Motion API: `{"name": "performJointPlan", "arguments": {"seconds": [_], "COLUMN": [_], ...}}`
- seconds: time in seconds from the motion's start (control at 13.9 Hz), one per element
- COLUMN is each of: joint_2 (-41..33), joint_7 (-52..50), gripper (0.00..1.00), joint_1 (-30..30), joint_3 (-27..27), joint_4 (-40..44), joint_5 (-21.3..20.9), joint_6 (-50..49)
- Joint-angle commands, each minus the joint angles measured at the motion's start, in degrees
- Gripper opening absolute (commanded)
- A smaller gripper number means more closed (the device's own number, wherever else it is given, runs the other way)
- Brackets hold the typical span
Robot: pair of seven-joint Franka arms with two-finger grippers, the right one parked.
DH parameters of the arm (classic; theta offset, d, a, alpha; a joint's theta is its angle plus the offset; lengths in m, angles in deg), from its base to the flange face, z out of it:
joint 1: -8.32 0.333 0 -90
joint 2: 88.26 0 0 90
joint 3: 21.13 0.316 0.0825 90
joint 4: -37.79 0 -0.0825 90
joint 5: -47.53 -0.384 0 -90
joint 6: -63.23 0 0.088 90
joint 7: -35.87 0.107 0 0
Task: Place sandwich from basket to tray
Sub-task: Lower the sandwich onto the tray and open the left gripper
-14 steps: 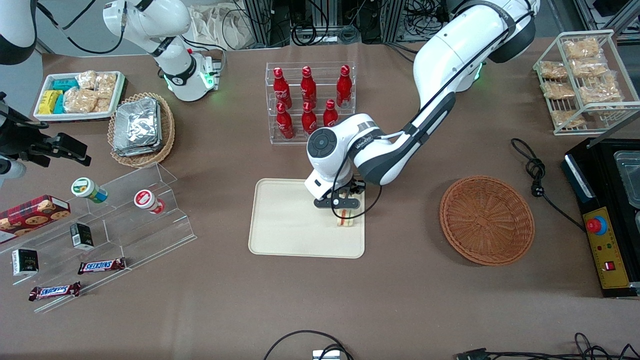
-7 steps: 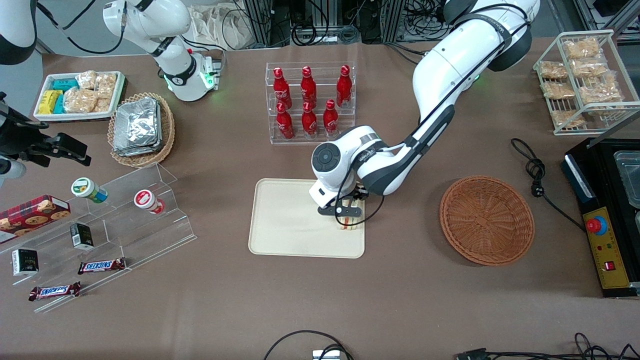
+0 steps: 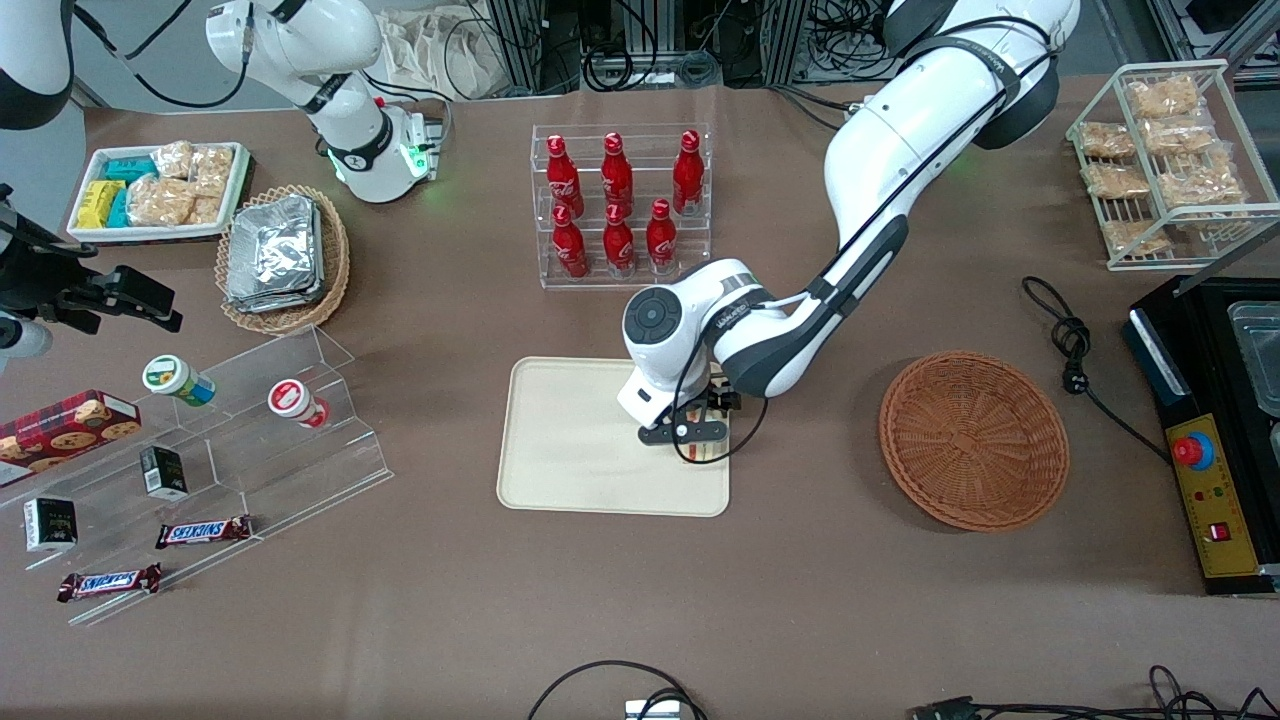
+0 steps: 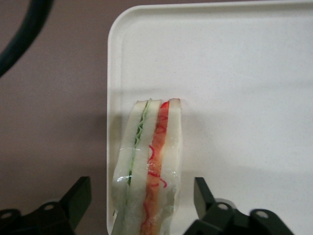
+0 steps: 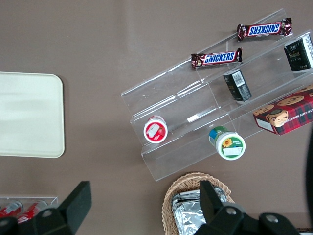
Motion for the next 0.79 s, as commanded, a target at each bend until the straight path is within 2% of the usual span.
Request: {"name": "performJointPlan", "arguments": {"seconds": [0.0,0.29,0.5,0.72], "joint_2": [-0.76,-6.11,-11.64,-20.77], "joint_7": [-8.49,-11.68,-8.8,0.67], "gripper": [1.0,1.0,1.0,1.0], "joint_1": [-1.37,-0.85,2.74,9.58], "joint_3": [0.14,-0.29,-0.38,-0.47], "joint_4": [0.75,-0.56,-2.05,-7.66], "joint_5": [-3.1,-2.32,2.86,11.63], "joint_6": [-0.63,-5.1,-7.23,-7.23]}}
